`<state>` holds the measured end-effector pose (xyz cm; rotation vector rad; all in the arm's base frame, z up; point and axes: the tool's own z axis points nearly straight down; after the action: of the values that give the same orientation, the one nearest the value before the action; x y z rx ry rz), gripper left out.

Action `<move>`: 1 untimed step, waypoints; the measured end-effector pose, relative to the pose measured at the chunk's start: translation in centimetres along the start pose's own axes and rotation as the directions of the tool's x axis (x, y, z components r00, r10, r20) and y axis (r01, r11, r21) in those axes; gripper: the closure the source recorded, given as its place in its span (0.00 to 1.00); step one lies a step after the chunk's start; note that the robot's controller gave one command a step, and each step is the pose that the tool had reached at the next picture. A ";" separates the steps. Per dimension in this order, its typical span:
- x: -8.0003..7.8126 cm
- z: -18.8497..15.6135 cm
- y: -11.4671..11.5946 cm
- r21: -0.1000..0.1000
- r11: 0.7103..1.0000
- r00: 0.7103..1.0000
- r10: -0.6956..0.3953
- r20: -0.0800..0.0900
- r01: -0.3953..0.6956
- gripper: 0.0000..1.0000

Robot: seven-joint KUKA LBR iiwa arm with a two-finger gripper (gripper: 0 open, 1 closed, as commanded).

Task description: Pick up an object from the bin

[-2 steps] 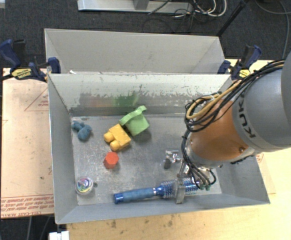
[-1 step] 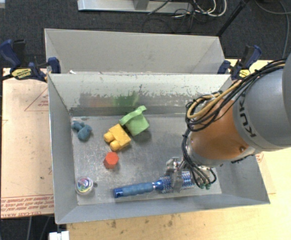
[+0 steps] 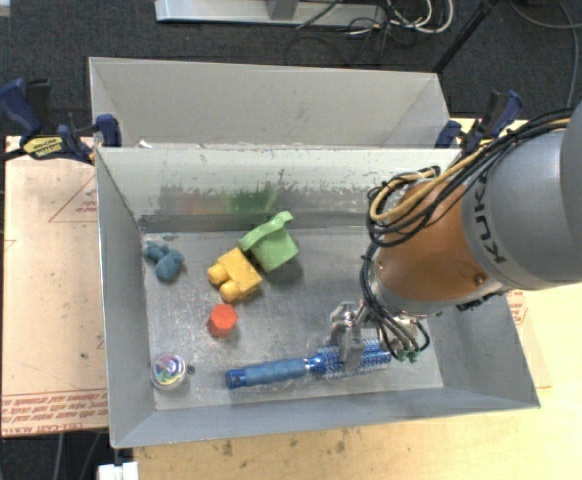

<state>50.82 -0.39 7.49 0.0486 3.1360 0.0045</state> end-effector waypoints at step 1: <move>0.0 0.2 -0.1 0.001 1.000 1.000 0.000 0.006 0.000 0.00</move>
Offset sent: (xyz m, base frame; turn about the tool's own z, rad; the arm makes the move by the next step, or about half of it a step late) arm 0.0000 0.0000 0.0000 0.0000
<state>50.82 -0.45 7.28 0.0485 3.1298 0.0027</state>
